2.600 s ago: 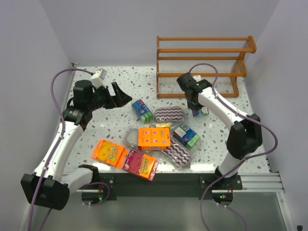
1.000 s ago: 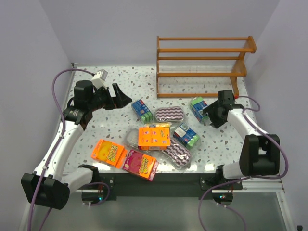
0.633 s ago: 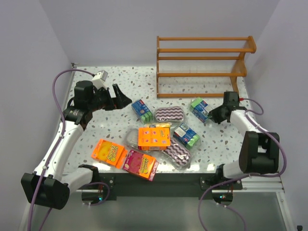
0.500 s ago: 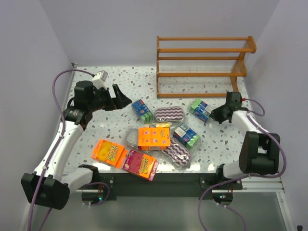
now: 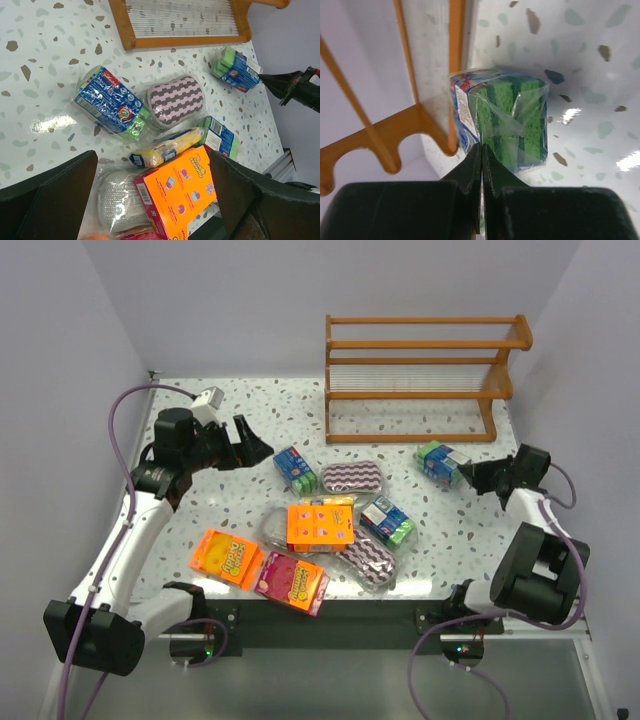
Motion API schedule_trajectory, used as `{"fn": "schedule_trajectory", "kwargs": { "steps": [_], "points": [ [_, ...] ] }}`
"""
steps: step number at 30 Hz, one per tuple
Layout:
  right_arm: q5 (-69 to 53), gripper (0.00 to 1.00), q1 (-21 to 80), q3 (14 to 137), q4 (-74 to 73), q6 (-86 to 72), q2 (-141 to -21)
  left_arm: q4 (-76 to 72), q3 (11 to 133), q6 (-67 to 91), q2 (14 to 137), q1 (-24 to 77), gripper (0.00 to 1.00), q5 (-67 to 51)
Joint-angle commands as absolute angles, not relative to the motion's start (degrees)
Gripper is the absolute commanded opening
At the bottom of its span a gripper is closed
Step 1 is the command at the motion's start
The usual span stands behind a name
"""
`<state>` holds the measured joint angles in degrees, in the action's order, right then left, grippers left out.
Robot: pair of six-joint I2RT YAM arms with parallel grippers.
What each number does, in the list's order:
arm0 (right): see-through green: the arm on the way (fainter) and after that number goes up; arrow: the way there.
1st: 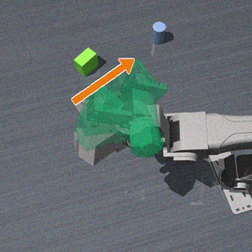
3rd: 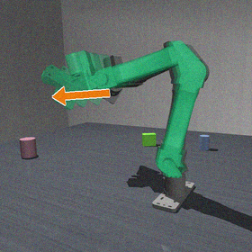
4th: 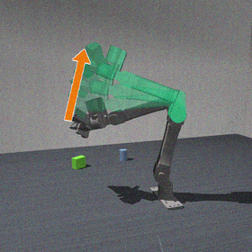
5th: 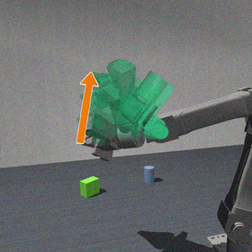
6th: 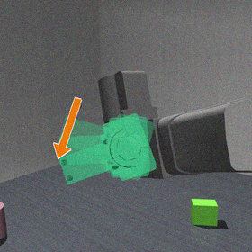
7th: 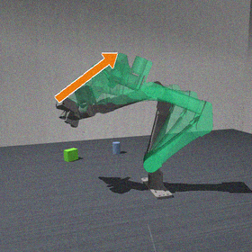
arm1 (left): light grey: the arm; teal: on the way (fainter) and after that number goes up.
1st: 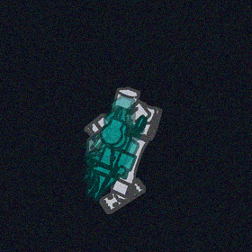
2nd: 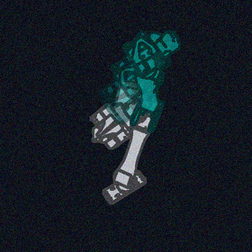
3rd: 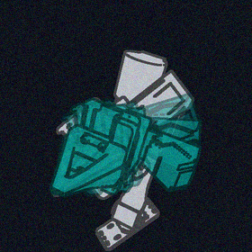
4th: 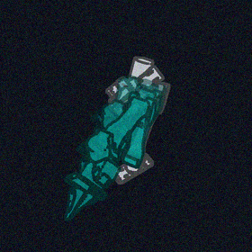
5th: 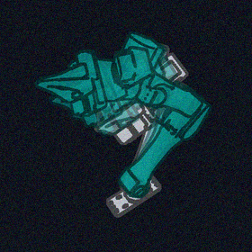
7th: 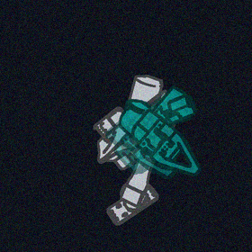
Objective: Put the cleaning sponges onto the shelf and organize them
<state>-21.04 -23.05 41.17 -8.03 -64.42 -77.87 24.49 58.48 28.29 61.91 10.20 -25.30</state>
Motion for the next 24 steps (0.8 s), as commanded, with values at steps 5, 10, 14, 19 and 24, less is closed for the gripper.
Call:
{"fn": "schedule_trajectory", "kwargs": {
  "steps": [5,10,14,19,24],
  "points": [
    [-31.99,0.0,-25.66,44.38,2.2,-70.31,-77.96,23.55,59.59,26.81,61.61,10.37,1.0,-25.31],
    [-34.18,0.0,-26.63,44.38,5.62,-74.26,-77.61,23.55,59.68,26.54,62.14,10.37,1.0,-25.4],
    [-35.24,0.0,-26.9,45.61,6.24,-75.85,-76.64,23.47,59.77,26.46,62.58,10.37,1.0,-25.58],
    [-34.2,0.0,-27.07,45.53,12.81,-80.41,-77.43,23.12,59.59,26.37,63.02,10.37,1.0,-25.75],
    [-29.89,0.0,-27.07,46.85,18.26,-83.65,-81.73,22.5,59.5,26.54,63.72,10.37,1.0,-26.45]
  ]
}}
